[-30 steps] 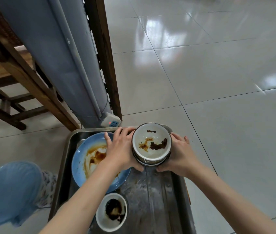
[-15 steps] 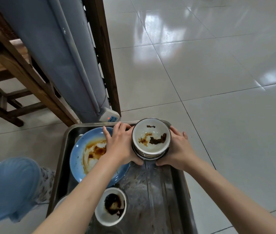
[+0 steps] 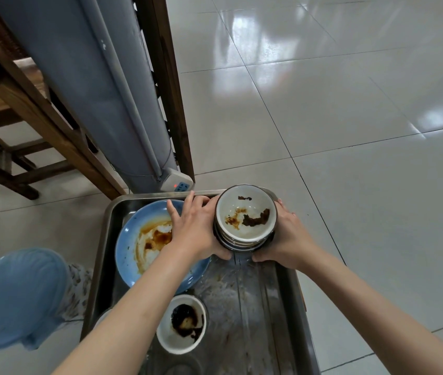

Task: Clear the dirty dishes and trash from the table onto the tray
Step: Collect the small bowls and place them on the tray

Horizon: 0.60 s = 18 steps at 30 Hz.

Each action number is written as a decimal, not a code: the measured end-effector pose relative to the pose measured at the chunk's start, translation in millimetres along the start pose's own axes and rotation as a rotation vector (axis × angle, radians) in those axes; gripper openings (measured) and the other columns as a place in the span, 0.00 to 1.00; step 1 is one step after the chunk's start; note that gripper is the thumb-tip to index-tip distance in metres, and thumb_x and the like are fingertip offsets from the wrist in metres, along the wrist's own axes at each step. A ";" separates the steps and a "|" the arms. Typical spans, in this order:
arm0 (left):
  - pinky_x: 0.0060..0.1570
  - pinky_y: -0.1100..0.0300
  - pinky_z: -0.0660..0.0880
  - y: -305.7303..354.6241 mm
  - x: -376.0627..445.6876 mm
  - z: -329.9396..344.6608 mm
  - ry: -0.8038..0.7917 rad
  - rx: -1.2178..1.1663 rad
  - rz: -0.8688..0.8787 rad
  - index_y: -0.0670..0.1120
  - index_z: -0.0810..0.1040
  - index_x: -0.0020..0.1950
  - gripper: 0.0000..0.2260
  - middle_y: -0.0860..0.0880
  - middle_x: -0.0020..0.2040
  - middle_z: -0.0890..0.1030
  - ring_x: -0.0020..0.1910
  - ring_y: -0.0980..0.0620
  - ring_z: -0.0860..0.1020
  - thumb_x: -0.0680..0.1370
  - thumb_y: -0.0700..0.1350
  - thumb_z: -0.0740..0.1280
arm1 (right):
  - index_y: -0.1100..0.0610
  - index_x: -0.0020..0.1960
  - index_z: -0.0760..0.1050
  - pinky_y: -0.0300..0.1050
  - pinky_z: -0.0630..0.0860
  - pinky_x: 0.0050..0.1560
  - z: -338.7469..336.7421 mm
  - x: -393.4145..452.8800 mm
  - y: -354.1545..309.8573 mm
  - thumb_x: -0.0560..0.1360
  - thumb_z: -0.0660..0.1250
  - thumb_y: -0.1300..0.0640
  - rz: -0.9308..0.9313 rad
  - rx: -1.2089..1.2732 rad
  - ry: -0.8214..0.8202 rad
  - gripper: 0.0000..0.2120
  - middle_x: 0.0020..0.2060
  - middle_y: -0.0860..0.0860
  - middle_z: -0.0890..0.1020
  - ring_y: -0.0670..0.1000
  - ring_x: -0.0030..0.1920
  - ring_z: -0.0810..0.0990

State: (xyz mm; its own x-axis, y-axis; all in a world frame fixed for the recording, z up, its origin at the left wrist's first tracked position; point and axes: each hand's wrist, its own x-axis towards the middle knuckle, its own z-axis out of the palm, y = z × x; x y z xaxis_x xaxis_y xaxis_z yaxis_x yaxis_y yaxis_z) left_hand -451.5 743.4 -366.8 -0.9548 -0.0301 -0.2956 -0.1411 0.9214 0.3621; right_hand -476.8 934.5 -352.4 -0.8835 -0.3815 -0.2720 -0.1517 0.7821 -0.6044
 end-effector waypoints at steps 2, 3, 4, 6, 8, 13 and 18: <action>0.64 0.34 0.31 -2.3 -4.3 -5.1 0.017 -0.023 -0.001 0.59 0.50 0.74 0.54 0.50 0.72 0.60 0.75 0.47 0.43 0.56 0.58 0.78 | 0.50 0.70 0.61 0.55 0.64 0.66 -4.3 -4.2 -3.2 0.51 0.80 0.54 0.003 0.011 0.005 0.51 0.60 0.45 0.72 0.55 0.67 0.65; 0.64 0.35 0.31 -3.2 -7.6 -8.6 0.018 -0.015 -0.006 0.60 0.48 0.75 0.55 0.50 0.73 0.58 0.75 0.47 0.43 0.56 0.58 0.79 | 0.50 0.70 0.60 0.56 0.65 0.65 -7.6 -7.2 -5.3 0.51 0.80 0.54 0.008 0.015 0.006 0.51 0.59 0.46 0.71 0.55 0.66 0.67; 0.64 0.35 0.32 -3.8 -11.5 -12.6 0.016 0.003 -0.012 0.59 0.48 0.75 0.56 0.51 0.74 0.57 0.75 0.47 0.43 0.56 0.59 0.78 | 0.51 0.70 0.59 0.57 0.65 0.65 -11.4 -10.5 -8.4 0.52 0.80 0.54 0.015 0.018 0.003 0.52 0.60 0.47 0.71 0.56 0.66 0.66; 0.64 0.34 0.33 -3.4 -20.5 -21.1 0.017 0.045 -0.026 0.57 0.47 0.76 0.56 0.51 0.75 0.55 0.75 0.47 0.43 0.57 0.61 0.78 | 0.53 0.73 0.56 0.59 0.64 0.67 -18.7 -18.3 -15.9 0.53 0.81 0.53 0.037 0.024 -0.014 0.55 0.65 0.50 0.70 0.57 0.69 0.64; 0.65 0.34 0.35 -0.8 -29.5 -30.0 0.021 0.065 -0.040 0.57 0.47 0.76 0.56 0.51 0.76 0.54 0.76 0.47 0.43 0.58 0.62 0.77 | 0.53 0.75 0.53 0.58 0.62 0.69 -24.3 -26.5 -22.9 0.54 0.81 0.53 0.049 0.014 -0.022 0.57 0.68 0.51 0.67 0.57 0.71 0.62; 0.65 0.34 0.35 9.7 -63.9 -63.7 0.038 0.045 -0.064 0.57 0.45 0.76 0.55 0.53 0.76 0.53 0.76 0.47 0.43 0.58 0.62 0.77 | 0.53 0.76 0.47 0.54 0.59 0.72 -42.4 -56.8 -53.6 0.56 0.81 0.51 0.033 -0.008 0.001 0.60 0.73 0.50 0.60 0.53 0.74 0.57; 0.65 0.33 0.36 24.2 -115.2 -111.4 0.079 0.040 -0.075 0.59 0.43 0.75 0.56 0.54 0.75 0.53 0.75 0.47 0.43 0.57 0.63 0.76 | 0.53 0.76 0.46 0.53 0.60 0.72 -66.4 -95.1 -98.0 0.56 0.81 0.49 -0.004 -0.003 -0.019 0.61 0.74 0.50 0.59 0.50 0.74 0.57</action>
State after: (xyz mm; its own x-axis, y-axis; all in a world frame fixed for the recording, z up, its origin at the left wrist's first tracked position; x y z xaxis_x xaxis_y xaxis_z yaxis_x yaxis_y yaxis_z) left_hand -374.1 726.0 -225.4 -0.9598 -0.1283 -0.2497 -0.2039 0.9301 0.3056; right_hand -407.4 926.9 -217.5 -0.8743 -0.3938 -0.2839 -0.1564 0.7820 -0.6033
